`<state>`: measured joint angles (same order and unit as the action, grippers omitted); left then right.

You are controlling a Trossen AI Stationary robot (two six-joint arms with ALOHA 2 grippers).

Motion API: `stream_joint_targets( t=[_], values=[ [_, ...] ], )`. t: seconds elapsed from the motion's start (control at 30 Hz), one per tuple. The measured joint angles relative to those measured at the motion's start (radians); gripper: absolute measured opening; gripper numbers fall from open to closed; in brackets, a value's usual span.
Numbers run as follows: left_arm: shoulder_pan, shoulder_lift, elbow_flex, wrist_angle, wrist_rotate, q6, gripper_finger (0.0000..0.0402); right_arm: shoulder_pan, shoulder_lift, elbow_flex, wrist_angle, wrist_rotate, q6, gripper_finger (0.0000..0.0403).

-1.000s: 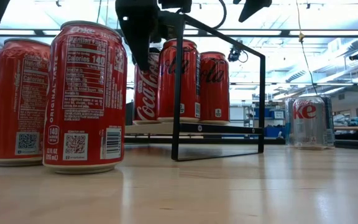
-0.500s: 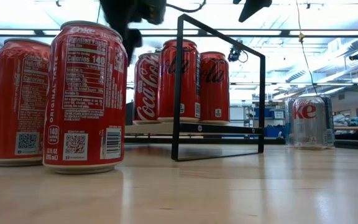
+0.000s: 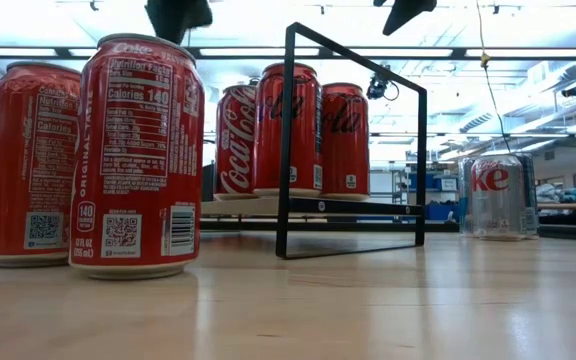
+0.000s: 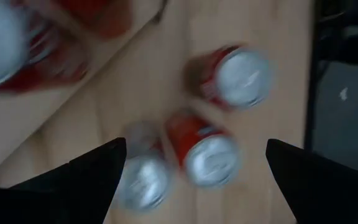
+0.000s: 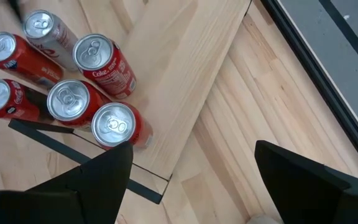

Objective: Place canned beverage on shelf
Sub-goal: Put the red and white soda can on the shelf aligned with the other red and white soda can

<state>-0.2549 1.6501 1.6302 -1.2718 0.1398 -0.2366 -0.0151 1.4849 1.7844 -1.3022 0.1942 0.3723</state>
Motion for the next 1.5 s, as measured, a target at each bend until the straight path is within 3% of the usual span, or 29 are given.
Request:
stream_joint_targets(
  t=[0.3,0.57,1.0,1.5],
  values=[
    [-0.169,0.022,-0.001,0.210,-0.127,-0.022,0.0398,0.004,0.000,0.000,0.008,0.014,0.000,0.0348],
    [-0.227,0.108,-0.002,0.234,-0.229,-0.006,0.0398,0.036,0.000,0.000,0.012,0.078,-0.010,0.0348],
    [-0.224,0.171,-0.003,0.292,-0.255,0.064,0.0398,0.080,0.000,0.000,0.032,0.104,0.026,0.0348],
    [-0.218,0.173,-0.140,0.383,-0.224,0.067,0.0398,0.082,0.000,0.000,0.039,0.105,0.037,0.0348]
  ],
)
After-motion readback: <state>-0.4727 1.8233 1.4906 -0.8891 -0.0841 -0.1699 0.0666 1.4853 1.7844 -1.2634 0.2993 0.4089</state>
